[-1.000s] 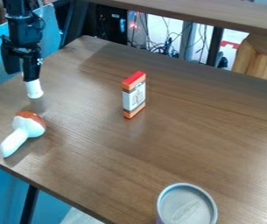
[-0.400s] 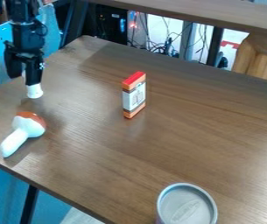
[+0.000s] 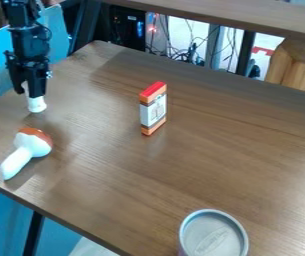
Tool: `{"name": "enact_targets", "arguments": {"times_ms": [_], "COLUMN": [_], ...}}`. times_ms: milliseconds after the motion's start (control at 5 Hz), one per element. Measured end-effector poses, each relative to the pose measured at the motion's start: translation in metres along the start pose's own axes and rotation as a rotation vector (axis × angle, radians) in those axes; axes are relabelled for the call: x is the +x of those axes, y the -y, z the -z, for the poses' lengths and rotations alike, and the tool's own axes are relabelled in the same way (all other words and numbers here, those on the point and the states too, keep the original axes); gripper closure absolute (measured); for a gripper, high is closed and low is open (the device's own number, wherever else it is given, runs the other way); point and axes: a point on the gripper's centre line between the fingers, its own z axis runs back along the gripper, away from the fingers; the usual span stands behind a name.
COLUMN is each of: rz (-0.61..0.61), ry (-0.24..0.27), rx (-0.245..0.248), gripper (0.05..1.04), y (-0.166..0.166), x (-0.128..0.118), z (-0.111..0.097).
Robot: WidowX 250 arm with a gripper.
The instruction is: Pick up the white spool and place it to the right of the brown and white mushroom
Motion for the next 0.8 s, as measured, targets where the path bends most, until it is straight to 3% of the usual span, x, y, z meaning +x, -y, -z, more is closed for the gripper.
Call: {"name": "enact_targets", "arguments": {"times_ms": [200,400,600,800], "rz": [0.015,0.051,0.147,0.296], "ry": [0.033,0.132,0.185,0.129], "rx": [-0.013,0.018,0.062,0.033], "gripper": [0.488,0.488,0.488,0.488], "y": [0.004,0.021,0.059,0.108], "x": [-0.002,-0.012,-0.019,-0.033], "z": [-0.004,-0.042,-0.074,-0.073]}}
